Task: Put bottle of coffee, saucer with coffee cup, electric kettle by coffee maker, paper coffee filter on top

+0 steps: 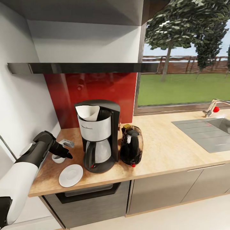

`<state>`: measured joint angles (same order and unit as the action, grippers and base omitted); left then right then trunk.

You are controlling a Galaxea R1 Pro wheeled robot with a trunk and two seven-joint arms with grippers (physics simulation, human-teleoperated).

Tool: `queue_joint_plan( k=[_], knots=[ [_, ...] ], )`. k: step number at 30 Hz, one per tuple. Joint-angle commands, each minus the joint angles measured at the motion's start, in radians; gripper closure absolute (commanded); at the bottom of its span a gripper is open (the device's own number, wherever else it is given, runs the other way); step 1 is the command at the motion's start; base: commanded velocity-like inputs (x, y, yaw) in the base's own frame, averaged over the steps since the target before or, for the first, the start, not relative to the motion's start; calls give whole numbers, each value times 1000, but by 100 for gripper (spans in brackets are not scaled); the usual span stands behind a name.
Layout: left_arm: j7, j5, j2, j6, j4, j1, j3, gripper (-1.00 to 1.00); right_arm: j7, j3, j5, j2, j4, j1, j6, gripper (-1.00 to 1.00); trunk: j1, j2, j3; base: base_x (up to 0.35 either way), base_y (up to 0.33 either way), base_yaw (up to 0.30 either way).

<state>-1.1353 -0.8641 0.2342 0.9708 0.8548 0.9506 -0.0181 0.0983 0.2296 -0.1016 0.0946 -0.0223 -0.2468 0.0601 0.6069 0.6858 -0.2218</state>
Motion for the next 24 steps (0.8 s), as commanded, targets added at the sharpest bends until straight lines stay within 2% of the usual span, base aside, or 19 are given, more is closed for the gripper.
queue_joint_plan(
  k=[1,7,14,24],
  knots=[
    [-9,-8,0,7,1,1,-2,-100,3,8,-10,1,-2,0,6,-100,0,1,-2,0,0,0],
    [-9,-9,1,5,-4,-3,-2,-100,3,9,-10,1,-2,0,6,-100,0,1,-2,0,0,0],
    [-8,-14,5,1,-14,-41,-2,-100,3,9,-10,1,-2,0,6,-100,0,1,-2,0,0,0],
    [-7,-15,8,0,-17,-50,-1,-100,3,9,-10,1,-2,0,6,-100,0,1,-2,0,0,0]
  ],
)
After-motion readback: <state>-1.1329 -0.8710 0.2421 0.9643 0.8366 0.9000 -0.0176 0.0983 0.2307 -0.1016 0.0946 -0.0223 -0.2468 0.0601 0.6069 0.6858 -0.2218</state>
